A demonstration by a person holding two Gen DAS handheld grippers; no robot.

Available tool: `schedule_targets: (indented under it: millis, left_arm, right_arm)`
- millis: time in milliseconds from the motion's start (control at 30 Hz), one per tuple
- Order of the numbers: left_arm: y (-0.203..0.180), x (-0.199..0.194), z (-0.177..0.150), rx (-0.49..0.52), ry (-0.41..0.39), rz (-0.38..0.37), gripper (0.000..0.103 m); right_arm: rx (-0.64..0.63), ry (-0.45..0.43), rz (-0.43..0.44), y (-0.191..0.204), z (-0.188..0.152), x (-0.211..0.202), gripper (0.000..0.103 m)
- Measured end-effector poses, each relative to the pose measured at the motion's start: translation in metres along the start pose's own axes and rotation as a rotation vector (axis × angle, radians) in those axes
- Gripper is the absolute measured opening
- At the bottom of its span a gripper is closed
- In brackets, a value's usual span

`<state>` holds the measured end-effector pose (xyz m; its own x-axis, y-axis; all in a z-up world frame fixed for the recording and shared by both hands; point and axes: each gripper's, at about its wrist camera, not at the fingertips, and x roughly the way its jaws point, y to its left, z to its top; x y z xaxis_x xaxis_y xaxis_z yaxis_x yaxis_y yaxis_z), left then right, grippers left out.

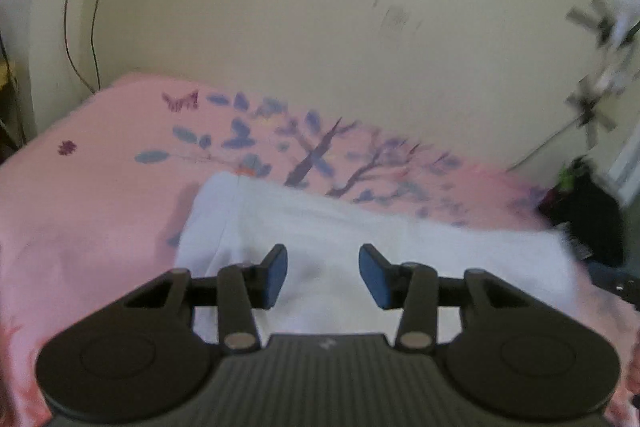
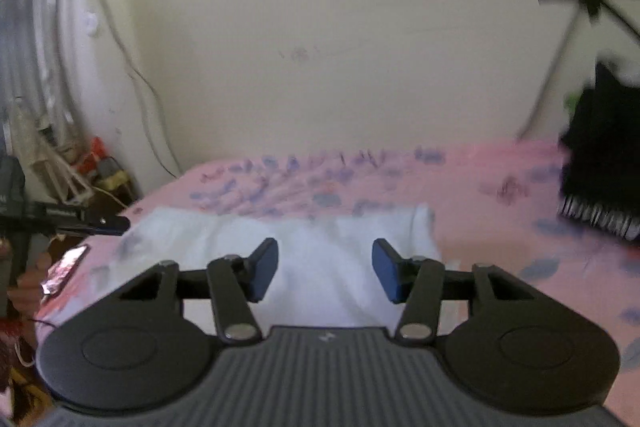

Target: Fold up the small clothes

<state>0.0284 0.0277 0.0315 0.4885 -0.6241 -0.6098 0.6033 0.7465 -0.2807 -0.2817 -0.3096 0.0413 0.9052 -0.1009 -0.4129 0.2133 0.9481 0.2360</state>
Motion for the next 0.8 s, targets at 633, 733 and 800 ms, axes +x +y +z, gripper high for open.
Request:
schedule_targets:
  millis: [633, 733, 800]
  left_arm:
    - [-0.026, 0.039, 0.018, 0.026, -0.053, -0.025, 0.044]
    - [-0.015, 0.073, 0.019, -0.021, 0.006, 0.002, 0.044]
    - [-0.002, 0.083, 0.012, -0.063, 0.004, -0.025, 0.043]
  right_arm:
    - [0.009, -0.064, -0.053, 0.018, 0.035, 0.042, 0.056]
    - [-0.021, -0.014, -0.112, 0.026, 0.032, 0.084, 0.056]
    - [-0.048, 0.078, -0.17, 0.019, 0.017, 0.106, 0.056]
